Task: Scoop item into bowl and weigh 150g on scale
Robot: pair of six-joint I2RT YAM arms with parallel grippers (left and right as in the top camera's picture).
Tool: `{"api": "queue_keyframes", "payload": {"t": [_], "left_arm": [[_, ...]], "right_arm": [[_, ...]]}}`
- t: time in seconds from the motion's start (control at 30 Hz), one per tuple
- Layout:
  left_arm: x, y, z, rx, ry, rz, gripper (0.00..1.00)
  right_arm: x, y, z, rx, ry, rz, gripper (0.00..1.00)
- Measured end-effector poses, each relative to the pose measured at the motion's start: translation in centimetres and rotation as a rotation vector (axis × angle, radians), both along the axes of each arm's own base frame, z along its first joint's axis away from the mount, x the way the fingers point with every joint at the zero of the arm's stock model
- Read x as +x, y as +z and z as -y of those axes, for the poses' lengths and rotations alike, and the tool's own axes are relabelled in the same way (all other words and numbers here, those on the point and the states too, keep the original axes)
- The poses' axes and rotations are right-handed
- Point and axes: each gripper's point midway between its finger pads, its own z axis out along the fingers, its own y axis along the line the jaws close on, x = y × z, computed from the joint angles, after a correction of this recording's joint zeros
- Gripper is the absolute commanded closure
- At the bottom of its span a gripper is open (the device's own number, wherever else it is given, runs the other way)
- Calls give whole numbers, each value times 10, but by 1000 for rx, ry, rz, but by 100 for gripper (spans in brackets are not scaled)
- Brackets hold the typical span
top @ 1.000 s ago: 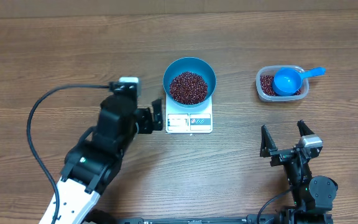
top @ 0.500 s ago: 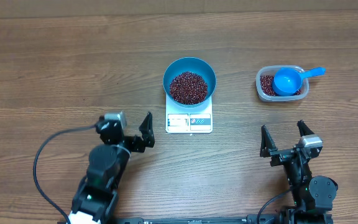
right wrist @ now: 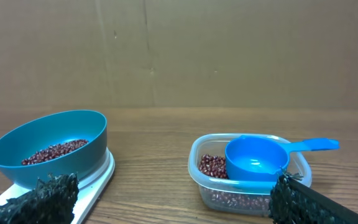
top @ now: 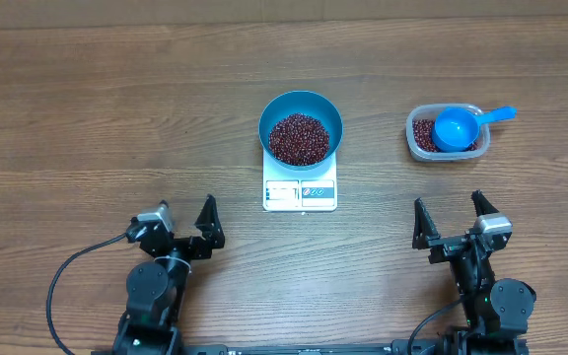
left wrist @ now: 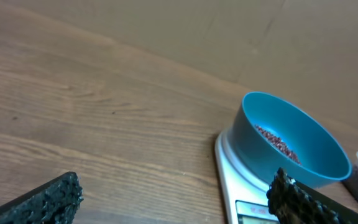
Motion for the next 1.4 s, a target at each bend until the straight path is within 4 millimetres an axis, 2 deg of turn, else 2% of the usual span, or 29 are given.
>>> {"api": "queue_keyframes", "payload": {"t": [0.3, 0.43, 0.67, 0.87, 1.4], "left_arm": [[-15, -17, -27, 8, 94, -69, 0], [-17, 0, -34, 36, 113, 8, 0], [-20, 21, -34, 203, 93, 110, 0], [-20, 21, -34, 276, 83, 114, 0], [-20, 21, -34, 305, 78, 115, 1]], "right_arm": [[0, 0, 0, 0, 0, 0, 0], [0, 0, 0, 0, 0, 0, 0], [0, 0, 0, 0, 0, 0, 0], [0, 0, 0, 0, 0, 0, 0], [0, 0, 0, 0, 0, 0, 0]]}}
